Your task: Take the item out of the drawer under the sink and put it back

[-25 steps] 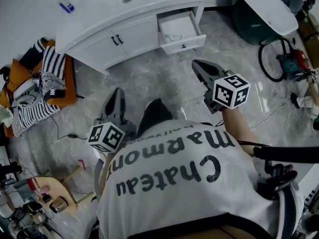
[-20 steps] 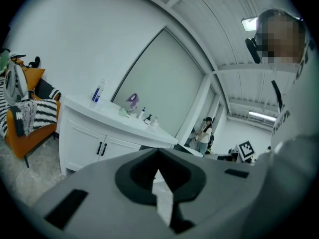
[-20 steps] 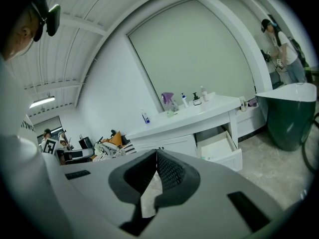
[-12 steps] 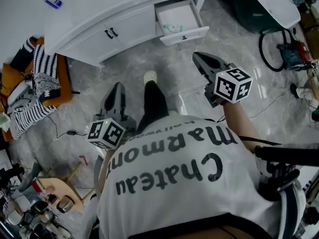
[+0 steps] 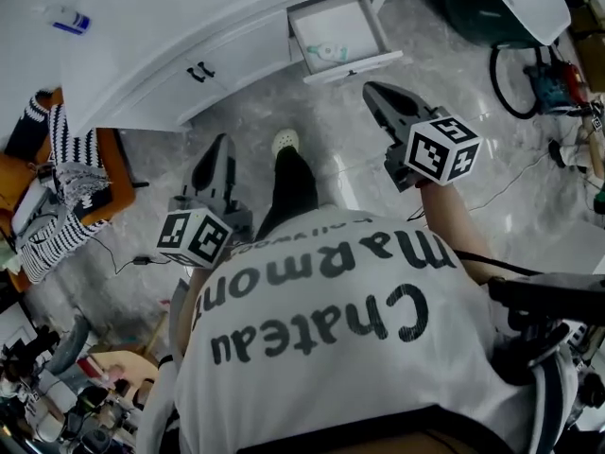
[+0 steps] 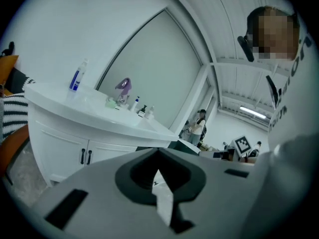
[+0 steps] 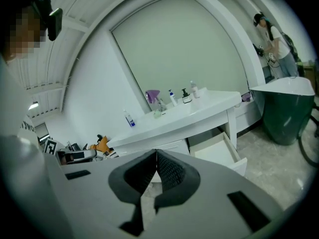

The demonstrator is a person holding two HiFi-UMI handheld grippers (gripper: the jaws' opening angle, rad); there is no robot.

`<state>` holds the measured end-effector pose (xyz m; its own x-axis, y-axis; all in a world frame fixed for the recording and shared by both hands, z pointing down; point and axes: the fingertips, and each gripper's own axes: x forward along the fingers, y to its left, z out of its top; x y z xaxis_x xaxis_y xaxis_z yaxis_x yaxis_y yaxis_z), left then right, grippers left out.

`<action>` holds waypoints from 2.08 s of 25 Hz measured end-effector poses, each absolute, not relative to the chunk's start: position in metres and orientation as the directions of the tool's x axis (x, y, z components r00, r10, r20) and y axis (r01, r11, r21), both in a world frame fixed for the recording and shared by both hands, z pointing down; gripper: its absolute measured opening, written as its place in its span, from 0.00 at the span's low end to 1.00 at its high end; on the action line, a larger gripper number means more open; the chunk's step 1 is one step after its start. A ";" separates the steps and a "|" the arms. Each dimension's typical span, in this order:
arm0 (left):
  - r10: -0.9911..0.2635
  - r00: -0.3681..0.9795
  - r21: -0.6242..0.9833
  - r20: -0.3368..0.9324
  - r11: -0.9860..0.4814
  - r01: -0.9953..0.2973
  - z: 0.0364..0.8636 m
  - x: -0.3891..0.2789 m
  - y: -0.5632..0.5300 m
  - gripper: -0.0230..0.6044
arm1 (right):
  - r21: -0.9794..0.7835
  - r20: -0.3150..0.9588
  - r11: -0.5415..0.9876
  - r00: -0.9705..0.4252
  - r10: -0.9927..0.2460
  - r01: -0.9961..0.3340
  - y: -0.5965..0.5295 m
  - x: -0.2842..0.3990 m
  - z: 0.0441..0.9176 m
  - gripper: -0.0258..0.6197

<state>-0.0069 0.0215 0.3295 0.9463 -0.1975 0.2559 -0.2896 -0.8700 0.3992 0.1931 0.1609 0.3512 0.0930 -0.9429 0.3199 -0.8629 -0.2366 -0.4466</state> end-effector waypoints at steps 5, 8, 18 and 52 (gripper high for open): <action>-0.094 0.969 0.434 0.227 -0.881 -0.187 0.317 0.024 -0.006 0.05 | -0.450 0.306 -0.263 0.129 -0.943 -0.854 0.127 0.209 0.336 0.06; -0.053 0.970 0.413 0.238 -0.898 -0.150 0.310 0.044 -0.021 0.05 | -0.451 0.298 -0.279 0.151 -0.942 -0.848 0.110 0.220 0.326 0.06; 0.072 0.986 0.397 0.150 -0.918 0.006 0.287 0.090 -0.117 0.05 | -0.428 0.306 -0.350 0.230 -0.924 -0.833 0.020 0.258 0.318 0.06; -0.037 0.955 0.402 0.295 -0.902 -0.159 0.362 0.104 -0.127 0.05 | -0.445 0.500 -0.238 -0.018 -0.866 -0.863 -0.026 0.310 0.413 0.06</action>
